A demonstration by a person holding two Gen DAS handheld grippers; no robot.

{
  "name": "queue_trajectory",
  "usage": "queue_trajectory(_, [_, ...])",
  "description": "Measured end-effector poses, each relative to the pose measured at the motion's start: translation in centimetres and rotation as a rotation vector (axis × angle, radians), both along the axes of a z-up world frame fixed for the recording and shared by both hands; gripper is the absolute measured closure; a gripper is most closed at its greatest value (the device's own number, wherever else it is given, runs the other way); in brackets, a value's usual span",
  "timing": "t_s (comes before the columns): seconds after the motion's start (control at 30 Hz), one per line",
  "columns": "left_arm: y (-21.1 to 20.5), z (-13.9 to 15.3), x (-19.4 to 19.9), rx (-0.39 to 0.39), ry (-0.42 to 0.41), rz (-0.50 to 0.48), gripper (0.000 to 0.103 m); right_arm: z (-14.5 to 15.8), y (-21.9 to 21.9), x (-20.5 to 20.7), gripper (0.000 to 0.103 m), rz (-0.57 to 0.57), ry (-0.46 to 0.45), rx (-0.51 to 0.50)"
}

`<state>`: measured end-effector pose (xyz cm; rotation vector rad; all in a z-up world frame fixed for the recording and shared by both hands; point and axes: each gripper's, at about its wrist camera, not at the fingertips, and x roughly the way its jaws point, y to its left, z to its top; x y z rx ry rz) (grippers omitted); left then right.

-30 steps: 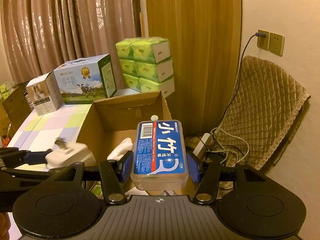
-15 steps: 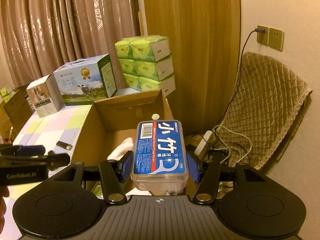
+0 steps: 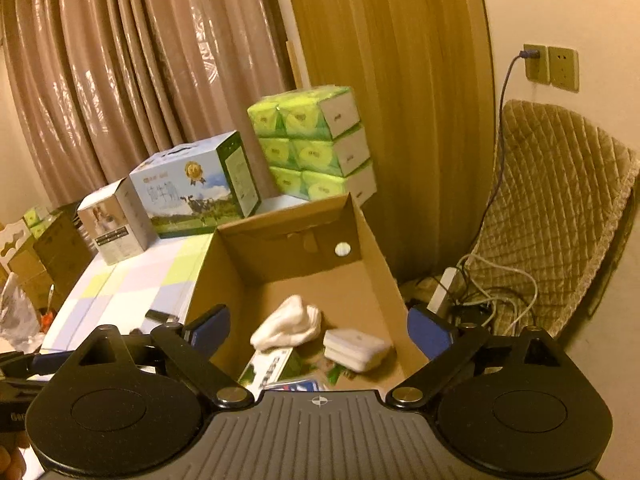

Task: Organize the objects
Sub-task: 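Lower the plug with the left tool while the right tool lowers the container into the box, then withdraw both open tools from the box back over the table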

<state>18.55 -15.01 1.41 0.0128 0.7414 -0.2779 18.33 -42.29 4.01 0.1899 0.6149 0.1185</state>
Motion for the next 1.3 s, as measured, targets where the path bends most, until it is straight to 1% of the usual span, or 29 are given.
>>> queue_trajectory(0.07, [0.6, 0.0, -0.5, -0.003, 0.003, 0.009, 0.021, 0.0, 0.1, -0.9, 0.010, -0.005, 0.007, 0.000])
queue_trajectory(0.2, [1.9, 0.1, -2.1, 0.003, 0.006, 0.021, 0.018, -0.1, 0.5, -3.1, 0.009, -0.012, 0.022, 0.019])
queue_trajectory(0.37, [3.6, 0.6, -4.0, -0.001, 0.000, 0.041, 0.011, 0.0, 2.3, -5.8, 0.005, 0.005, 0.049, -0.014])
queue_trajectory(0.47, [4.6, 1.0, -5.2, -0.005, -0.006, 0.041, 0.007, 0.0, 3.5, -7.1, 0.002, 0.012, 0.068, -0.013])
queue_trajectory(0.67, [6.2, 1.8, -7.2, -0.005, -0.016, 0.045, 0.001, 0.3, 5.2, -9.0, 0.002, 0.023, 0.086, -0.020])
queue_trajectory(0.97, [8.3, 2.5, -9.2, -0.017, -0.028, 0.064, 0.001, 1.2, 7.5, -10.7, 0.002, 0.062, 0.083, -0.033])
queue_trajectory(1.3, [10.0, 2.8, -10.0, -0.030, -0.031, 0.092, 0.001, 1.4, 10.1, -10.9, 0.002, 0.115, 0.083, -0.043])
